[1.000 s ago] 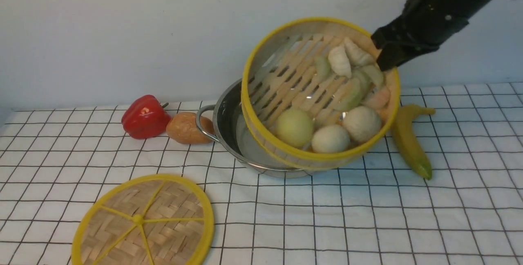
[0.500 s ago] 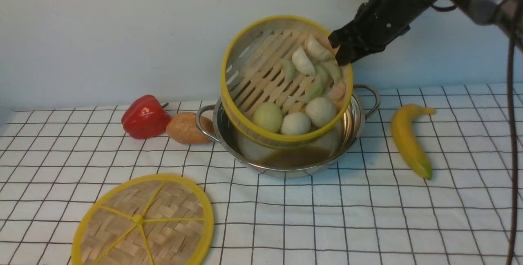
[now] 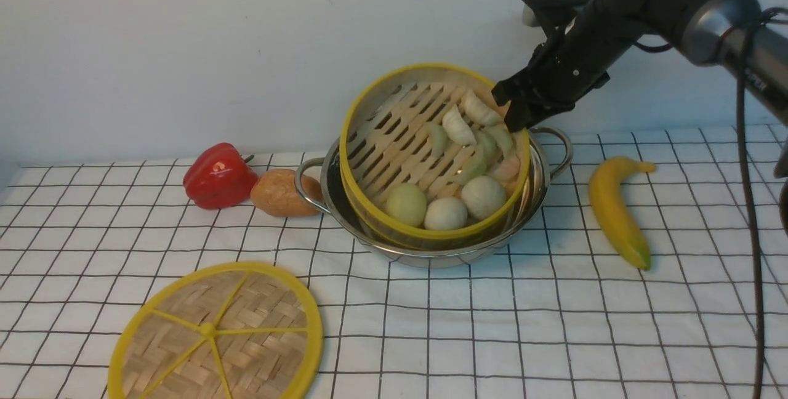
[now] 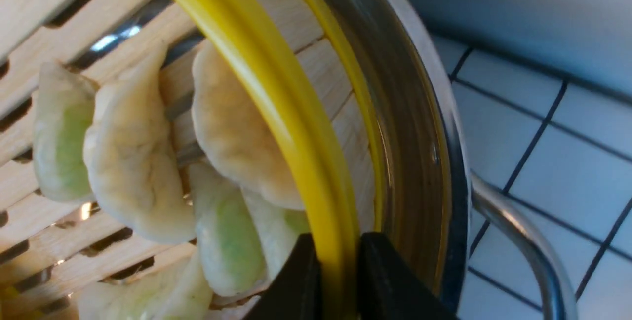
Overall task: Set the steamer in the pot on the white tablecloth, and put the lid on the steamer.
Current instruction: 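Place the bamboo steamer basket of food into the steel pot with the right gripper, then grasp the bamboo steamer lid lying on the table by its centre knob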
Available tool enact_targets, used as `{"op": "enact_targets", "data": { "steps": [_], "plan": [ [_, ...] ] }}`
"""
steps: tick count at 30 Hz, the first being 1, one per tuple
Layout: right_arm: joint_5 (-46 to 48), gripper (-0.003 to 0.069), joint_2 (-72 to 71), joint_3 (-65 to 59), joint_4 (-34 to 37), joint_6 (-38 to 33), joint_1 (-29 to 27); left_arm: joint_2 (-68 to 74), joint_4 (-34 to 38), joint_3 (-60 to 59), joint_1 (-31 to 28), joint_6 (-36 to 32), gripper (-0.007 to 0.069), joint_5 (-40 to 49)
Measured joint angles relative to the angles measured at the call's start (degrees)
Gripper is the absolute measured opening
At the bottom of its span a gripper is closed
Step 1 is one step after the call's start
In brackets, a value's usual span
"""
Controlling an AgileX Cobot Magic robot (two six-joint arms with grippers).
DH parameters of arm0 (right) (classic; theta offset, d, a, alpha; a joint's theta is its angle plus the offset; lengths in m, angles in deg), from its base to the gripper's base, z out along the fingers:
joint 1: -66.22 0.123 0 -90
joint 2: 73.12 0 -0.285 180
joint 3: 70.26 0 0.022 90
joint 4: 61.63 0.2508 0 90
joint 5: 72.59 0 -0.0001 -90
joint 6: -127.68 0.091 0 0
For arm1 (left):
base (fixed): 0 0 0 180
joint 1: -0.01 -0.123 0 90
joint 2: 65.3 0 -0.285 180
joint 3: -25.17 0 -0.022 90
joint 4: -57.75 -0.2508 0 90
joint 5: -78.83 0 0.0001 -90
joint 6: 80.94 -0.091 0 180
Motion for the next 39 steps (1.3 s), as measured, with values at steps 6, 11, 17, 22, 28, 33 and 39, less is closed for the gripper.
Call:
{"op": "enact_targets", "data": {
  "steps": [6, 11, 17, 22, 28, 33, 39],
  "plan": [
    [-0.3, 0.0099, 0.0, -2.3, -0.9, 0.6, -0.1, 0.0, 0.0, 0.0, 0.0, 0.0, 0.0243, 0.0],
    [-0.4, 0.0099, 0.0, -2.3, -0.9, 0.7, -0.1, 0.0, 0.0, 0.0, 0.0, 0.0, 0.0243, 0.0],
    [-0.6, 0.0099, 0.0, -2.3, -1.1, -1.2, -0.1, 0.0, 0.0, 0.0, 0.0, 0.0, 0.0243, 0.0],
    [-0.7, 0.0195, 0.0, -2.3, -0.4, -2.3, -0.1, 0.0, 0.0, 0.0, 0.0, 0.0, 0.0243, 0.0],
    [-0.7, 0.0432, -0.1, -2.3, -0.1, -3.4, -0.1, 0.0, 0.0, 0.0, 0.0, 0.0, 0.0243, 0.0],
    [-0.7, 0.0496, -0.1, -1.8, -0.1, -3.5, -0.1, 0.0, 0.0, 0.0, 0.0, 0.0, 0.0243, 0.0],
    [-0.5, 0.0475, -0.1, 7.9, 0.0, -3.0, -0.1, 0.0, 0.0, 0.0, 0.0, 0.0, 0.0243, 0.0]
  ]
}}
